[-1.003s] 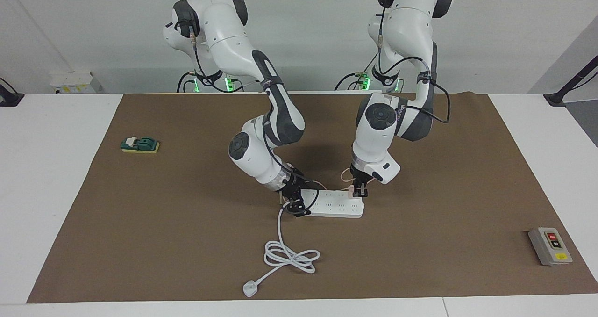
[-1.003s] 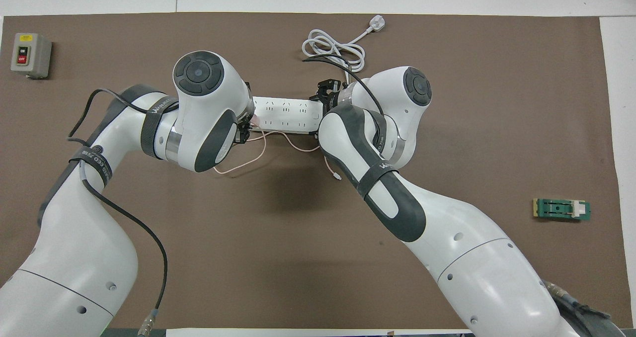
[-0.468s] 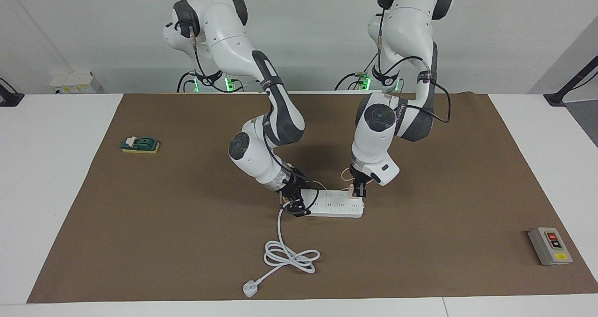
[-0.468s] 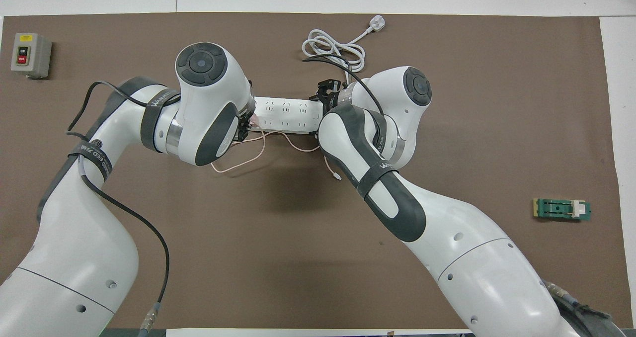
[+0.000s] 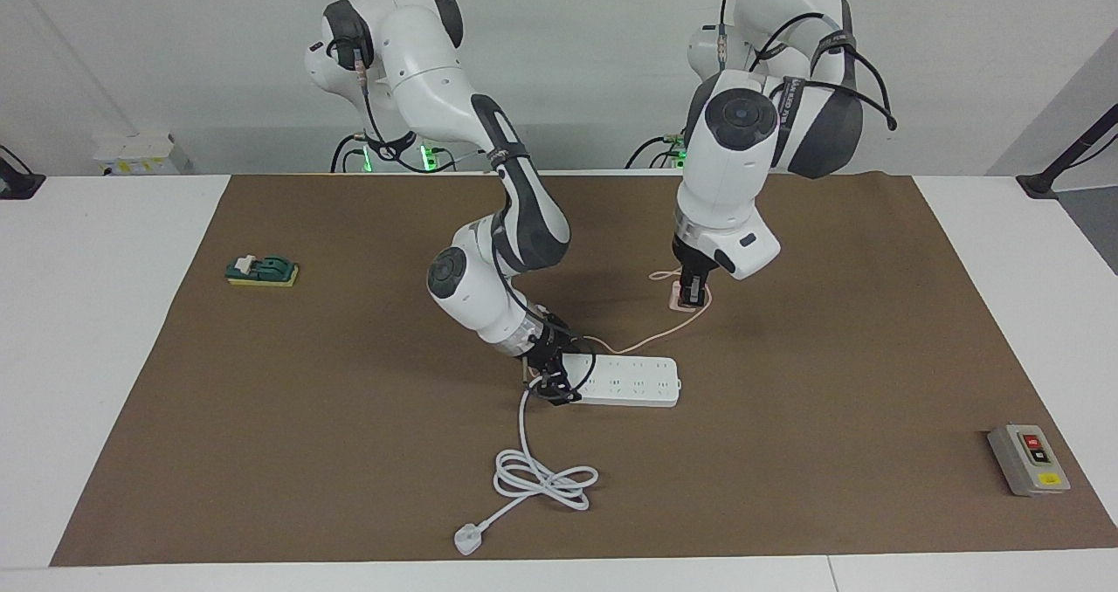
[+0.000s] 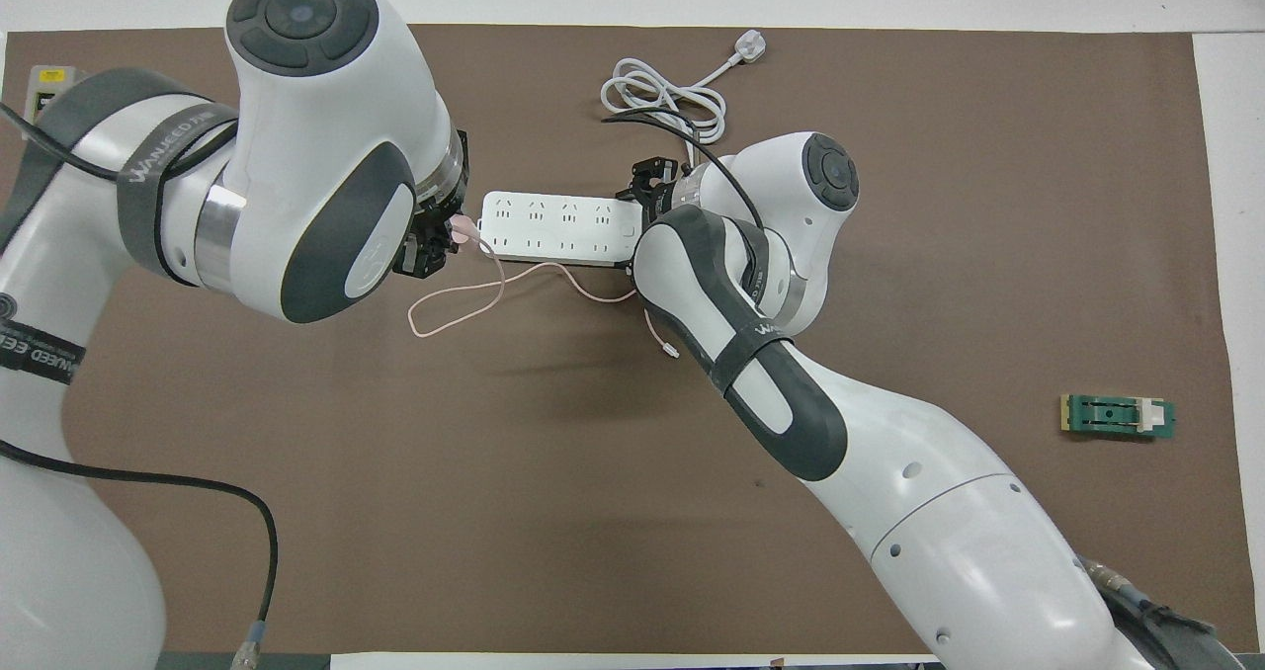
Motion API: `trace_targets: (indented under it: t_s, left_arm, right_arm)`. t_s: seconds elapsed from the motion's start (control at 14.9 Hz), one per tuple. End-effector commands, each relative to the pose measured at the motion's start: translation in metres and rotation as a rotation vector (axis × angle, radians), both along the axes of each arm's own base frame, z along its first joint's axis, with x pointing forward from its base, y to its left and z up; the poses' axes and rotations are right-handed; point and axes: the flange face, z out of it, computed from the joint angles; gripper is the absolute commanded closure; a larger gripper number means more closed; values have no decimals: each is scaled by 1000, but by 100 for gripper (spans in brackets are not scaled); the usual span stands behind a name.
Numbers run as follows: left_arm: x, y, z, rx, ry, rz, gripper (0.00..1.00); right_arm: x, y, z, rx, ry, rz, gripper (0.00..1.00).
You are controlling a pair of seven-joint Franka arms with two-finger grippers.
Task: Unplug charger and place it aside
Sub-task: 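Pull the charger out of the strip with the left gripper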
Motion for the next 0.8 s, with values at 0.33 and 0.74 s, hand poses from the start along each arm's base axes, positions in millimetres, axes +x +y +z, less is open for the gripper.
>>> trace_targets:
  t_s: [0.33,0.74]
  left_arm:
    - [21,40,22,-30,-62,-439,100]
    - [47,128,18,-39,-36,-689,100]
  right_arm:
    - [11,-14,17,23,-44,-28,0]
    - [-3,-15,61,47,-49,-9,0]
